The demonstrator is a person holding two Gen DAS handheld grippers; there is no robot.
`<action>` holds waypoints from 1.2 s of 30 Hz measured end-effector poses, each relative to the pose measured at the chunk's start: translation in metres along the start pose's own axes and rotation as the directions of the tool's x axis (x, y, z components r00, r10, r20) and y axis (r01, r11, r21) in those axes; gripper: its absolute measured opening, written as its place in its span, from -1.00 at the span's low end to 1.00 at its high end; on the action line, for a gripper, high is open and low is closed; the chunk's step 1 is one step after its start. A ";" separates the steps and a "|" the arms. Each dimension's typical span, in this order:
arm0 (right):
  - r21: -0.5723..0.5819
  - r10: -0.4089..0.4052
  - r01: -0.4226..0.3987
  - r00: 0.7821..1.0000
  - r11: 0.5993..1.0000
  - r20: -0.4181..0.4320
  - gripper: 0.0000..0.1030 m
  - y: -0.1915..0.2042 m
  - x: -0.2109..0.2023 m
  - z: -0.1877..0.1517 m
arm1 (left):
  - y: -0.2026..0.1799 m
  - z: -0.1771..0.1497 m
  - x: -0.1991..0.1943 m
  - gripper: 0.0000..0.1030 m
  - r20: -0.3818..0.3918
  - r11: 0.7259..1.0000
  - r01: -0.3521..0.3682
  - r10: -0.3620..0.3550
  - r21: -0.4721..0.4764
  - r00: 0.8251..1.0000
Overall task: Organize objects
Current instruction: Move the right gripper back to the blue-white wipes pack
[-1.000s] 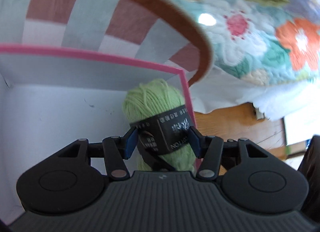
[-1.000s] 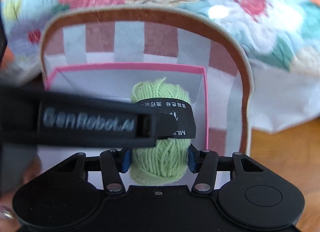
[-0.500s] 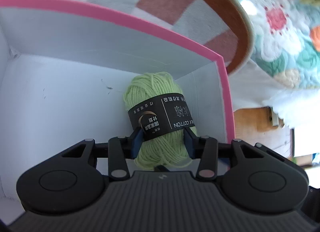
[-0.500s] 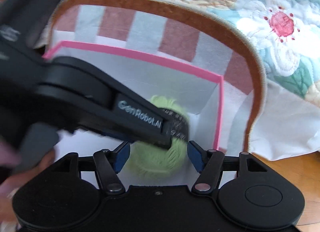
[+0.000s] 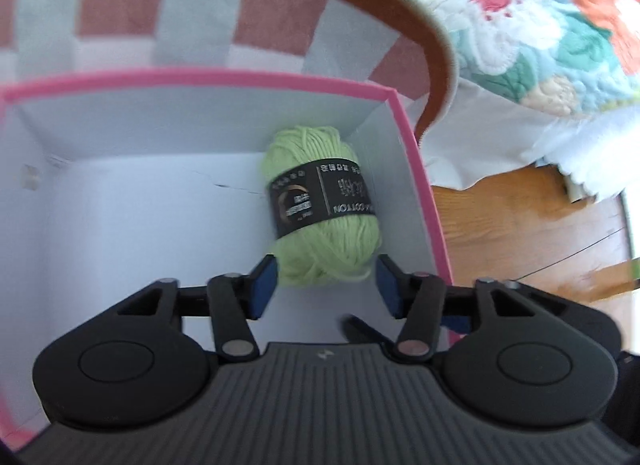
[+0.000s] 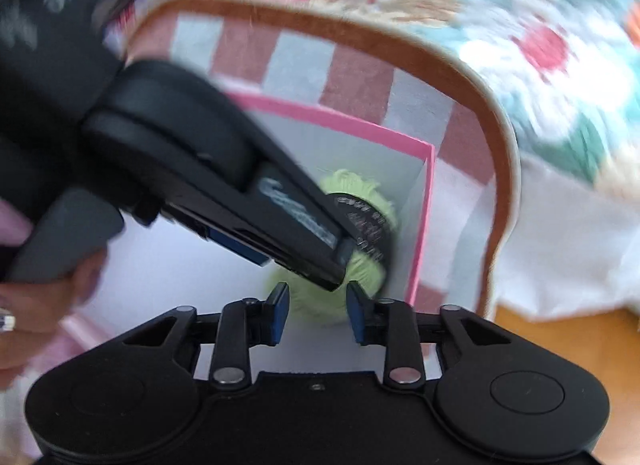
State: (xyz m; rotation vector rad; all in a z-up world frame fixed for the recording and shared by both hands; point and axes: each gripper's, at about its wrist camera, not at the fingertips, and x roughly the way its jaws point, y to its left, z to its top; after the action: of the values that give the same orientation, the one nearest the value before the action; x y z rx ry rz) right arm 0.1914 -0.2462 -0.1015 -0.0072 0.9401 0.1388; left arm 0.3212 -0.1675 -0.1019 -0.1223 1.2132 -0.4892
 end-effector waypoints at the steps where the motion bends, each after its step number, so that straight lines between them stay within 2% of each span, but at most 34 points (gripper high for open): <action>1: 0.027 0.024 -0.024 1.000 0.999 0.007 -0.20 -0.001 -0.011 -0.004 | -0.005 -0.006 -0.013 0.13 0.005 0.998 -0.058 0.058 0.033 0.998; 3: 0.072 0.090 -0.090 0.996 0.993 -0.002 -0.01 -0.003 -0.030 -0.011 | -0.012 -0.021 -0.041 0.22 0.032 0.984 -0.155 0.153 0.086 0.988; 4: 0.076 0.126 -0.125 0.992 0.989 -0.016 0.03 -0.003 -0.039 -0.015 | -0.016 -0.030 -0.056 0.31 0.045 0.981 -0.159 0.154 0.111 0.987; 9: 0.026 0.201 -0.200 0.978 0.979 -0.054 0.17 -0.003 -0.083 -0.018 | -0.020 -0.073 -0.127 0.53 0.097 0.977 -0.142 0.128 0.160 0.987; 12: 0.010 0.256 -0.255 0.966 0.967 -0.035 0.43 0.002 -0.110 -0.017 | -0.023 -0.091 -0.154 0.58 0.082 0.975 -0.150 0.138 0.165 0.987; 17: -0.063 0.280 -0.281 0.960 0.958 -0.018 0.54 0.031 -0.146 -0.022 | -0.015 -0.122 -0.183 0.65 0.066 0.983 -0.109 0.101 0.144 0.993; 21: -0.074 0.296 -0.297 0.955 0.952 -0.034 0.56 0.042 -0.159 -0.038 | -0.005 -0.148 -0.186 0.66 0.049 0.989 -0.100 0.095 0.112 0.994; 26: -0.049 0.320 -0.325 0.943 0.944 -0.088 0.56 0.055 -0.152 -0.066 | 0.011 -0.179 -0.166 0.66 -0.010 0.991 -0.116 0.117 0.061 0.993; 30: -0.006 0.340 -0.344 0.931 0.939 -0.131 0.56 0.061 -0.131 -0.083 | 0.023 -0.198 -0.142 0.66 -0.067 0.993 -0.114 0.116 0.031 0.991; 33: 0.006 0.330 -0.333 0.930 0.943 -0.161 0.56 0.067 -0.114 -0.092 | 0.030 -0.210 -0.127 0.62 -0.073 0.988 -0.155 0.156 0.019 0.985; 36: 0.005 0.322 -0.328 0.926 0.945 -0.197 0.56 0.072 -0.093 -0.102 | 0.037 -0.217 -0.111 0.59 -0.093 0.987 -0.163 0.162 0.001 0.982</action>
State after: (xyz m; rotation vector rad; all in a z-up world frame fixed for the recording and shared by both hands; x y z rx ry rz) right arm 0.0465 -0.1928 -0.0826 0.1123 1.1313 0.4666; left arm 0.1036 -0.0510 -0.0958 -0.0054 1.3038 -0.3511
